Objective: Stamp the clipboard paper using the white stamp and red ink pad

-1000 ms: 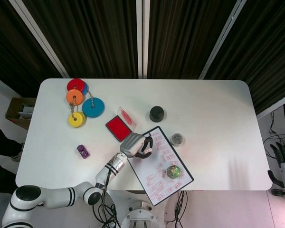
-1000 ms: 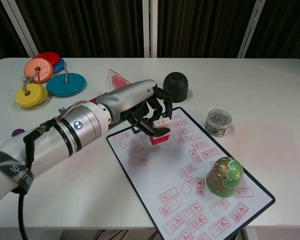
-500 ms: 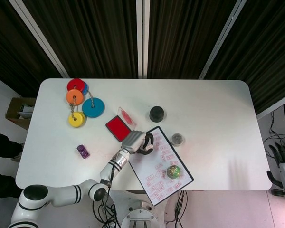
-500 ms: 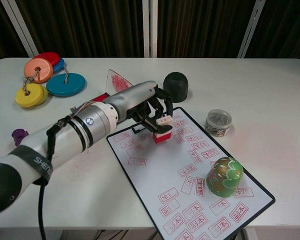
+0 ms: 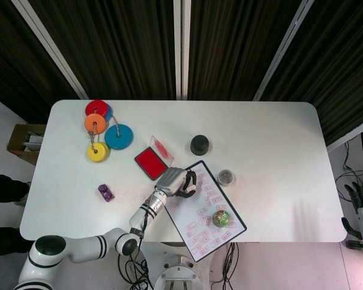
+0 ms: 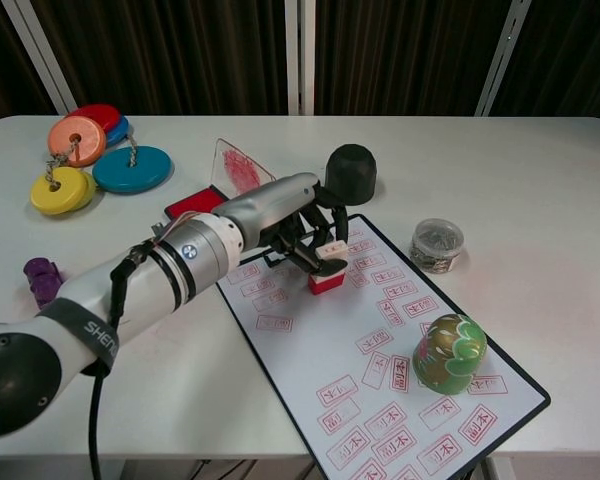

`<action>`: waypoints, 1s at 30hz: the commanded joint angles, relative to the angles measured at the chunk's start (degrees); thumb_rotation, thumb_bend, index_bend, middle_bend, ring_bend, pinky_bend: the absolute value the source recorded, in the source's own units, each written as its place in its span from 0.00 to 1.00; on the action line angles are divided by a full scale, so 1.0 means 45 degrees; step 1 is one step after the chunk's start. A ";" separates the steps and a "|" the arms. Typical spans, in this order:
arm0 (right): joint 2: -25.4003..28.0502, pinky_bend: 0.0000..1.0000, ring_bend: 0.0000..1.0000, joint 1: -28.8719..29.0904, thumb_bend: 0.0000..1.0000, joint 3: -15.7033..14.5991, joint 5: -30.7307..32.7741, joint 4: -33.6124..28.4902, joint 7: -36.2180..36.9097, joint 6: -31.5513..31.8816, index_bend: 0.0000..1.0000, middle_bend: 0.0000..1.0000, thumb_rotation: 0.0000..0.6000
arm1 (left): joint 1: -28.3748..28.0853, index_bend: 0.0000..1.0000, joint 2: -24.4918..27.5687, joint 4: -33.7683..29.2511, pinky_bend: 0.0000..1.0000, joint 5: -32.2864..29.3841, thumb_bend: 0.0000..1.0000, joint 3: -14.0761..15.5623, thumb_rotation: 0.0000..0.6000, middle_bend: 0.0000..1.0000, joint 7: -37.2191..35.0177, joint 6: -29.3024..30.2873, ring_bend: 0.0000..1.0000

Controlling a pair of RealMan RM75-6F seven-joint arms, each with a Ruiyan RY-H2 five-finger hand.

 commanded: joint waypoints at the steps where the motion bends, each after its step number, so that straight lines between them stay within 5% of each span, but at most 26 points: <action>1: 0.0033 0.00 0.00 -0.0023 0.27 0.0009 0.0024 -0.0015 -0.0022 0.0021 0.00 0.00 1.00 | 0.0006 0.69 -0.0041 0.0168 1.00 -0.0021 0.48 0.0042 1.00 0.74 -0.0130 -0.0088 1.00; 20: 0.0127 0.00 0.00 -0.0024 0.27 0.0031 0.0019 -0.0285 -0.0266 0.0026 0.00 0.00 1.00 | 0.0212 0.70 -0.0358 0.1028 1.00 0.0185 0.48 0.0308 1.00 0.74 -0.0777 -0.0098 1.00; 30: 0.0111 0.00 0.00 -0.0003 0.27 0.0043 -0.0025 -0.0316 -0.0243 0.0037 0.00 0.00 1.00 | 0.0400 0.70 0.0730 -0.0761 1.00 0.0163 0.48 -0.0233 1.00 0.74 -0.0837 0.0411 1.00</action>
